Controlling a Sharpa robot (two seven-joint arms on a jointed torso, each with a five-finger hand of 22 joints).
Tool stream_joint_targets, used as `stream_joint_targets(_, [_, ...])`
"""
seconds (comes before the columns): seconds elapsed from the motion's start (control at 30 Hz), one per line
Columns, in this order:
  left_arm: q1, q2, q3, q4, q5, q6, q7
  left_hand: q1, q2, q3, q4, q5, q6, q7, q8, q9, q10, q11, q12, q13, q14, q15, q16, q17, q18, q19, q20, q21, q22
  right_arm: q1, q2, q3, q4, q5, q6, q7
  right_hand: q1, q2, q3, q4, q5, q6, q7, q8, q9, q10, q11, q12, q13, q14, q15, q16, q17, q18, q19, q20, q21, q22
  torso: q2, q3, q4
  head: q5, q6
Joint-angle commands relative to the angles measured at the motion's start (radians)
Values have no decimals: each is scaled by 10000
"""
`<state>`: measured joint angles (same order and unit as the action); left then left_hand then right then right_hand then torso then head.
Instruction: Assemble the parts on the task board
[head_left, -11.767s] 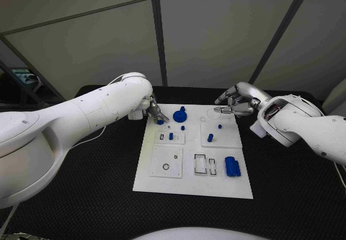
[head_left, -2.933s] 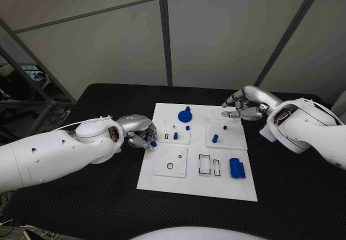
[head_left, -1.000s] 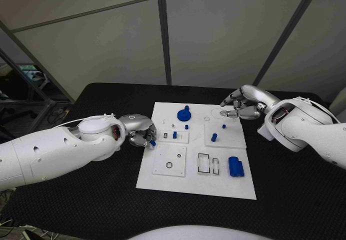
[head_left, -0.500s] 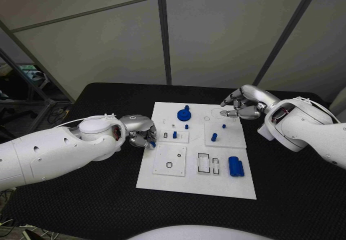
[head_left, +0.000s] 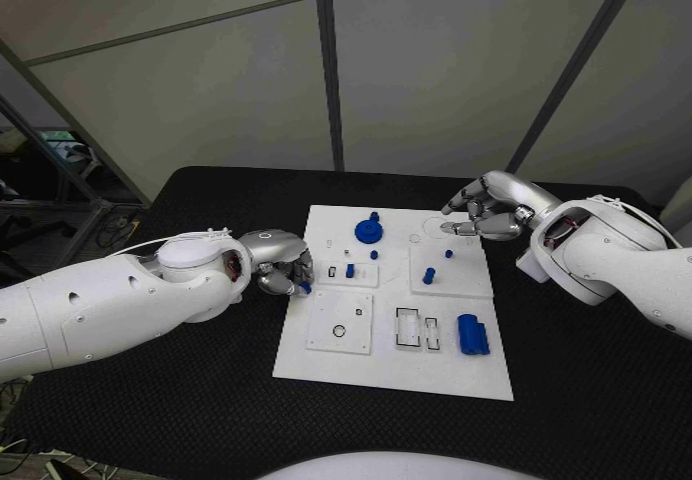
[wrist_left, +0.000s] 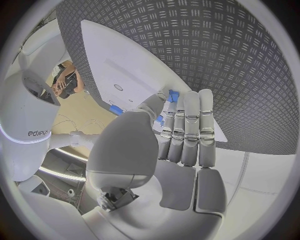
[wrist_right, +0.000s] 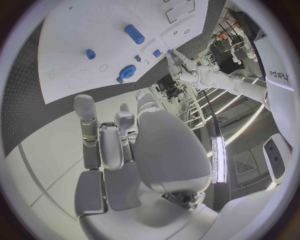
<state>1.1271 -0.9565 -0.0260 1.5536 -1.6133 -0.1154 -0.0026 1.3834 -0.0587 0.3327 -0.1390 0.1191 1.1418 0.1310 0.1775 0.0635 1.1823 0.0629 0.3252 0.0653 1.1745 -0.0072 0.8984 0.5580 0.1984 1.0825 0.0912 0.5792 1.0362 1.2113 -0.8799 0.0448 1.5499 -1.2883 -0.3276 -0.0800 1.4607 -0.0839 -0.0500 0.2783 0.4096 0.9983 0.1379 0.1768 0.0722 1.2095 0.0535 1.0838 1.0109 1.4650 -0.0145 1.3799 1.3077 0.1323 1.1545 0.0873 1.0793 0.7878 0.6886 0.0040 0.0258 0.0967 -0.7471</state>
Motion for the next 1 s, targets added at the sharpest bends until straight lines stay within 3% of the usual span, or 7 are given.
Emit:
stream_joint_targets(0.03, [-66, -45, -67, -130, -119, 9, -229, -107, -3, 835, -697, 16, 94, 34, -65, 32, 96, 22, -149, 12, 99, -22, -85, -19, -166, -71, -16, 69, 53, 12, 10, 4, 6, -37, -72, 31, 28, 5, 24, 48, 52, -17, -24, 43, -9, -5, -40, -45, -6, 472, -88, -48, 126, 154, 63, -9, -18, 15, 1, -3, 4, 8, 6])
stream_joint_targets(0.37, [-66, -87, -66, -138, 57, -183, -111, -153, -87, 1468, -598, 15, 149, 136, -289, 34, 346, 88, -808, 17, 201, 13, -300, -42, -165, -127, -13, 169, 295, 11, 27, 4, -2, -37, -70, 36, 28, 5, 24, 48, 52, -17, -24, 43, -9, -5, -40, -45, -6, 472, -88, -48, 126, 154, 63, -9, -18, 15, 5, -4, 3, 25, 25])
stream_joint_targets(1.0, [-65, -164, -60, -66, 245, -840, 230, -213, -312, 2186, -422, 6, 170, 204, -561, 41, 540, 147, -1392, 46, 336, 37, -482, -18, -156, -131, -1, 272, 547, 7, 56, 4, -22, -37, -72, 52, 31, 13, 33, 50, 55, -1, -29, 62, -6, 1, -45, -42, -12, 474, -92, -58, 120, 157, 65, -12, -37, -6, 4, -7, 0, 39, 71])
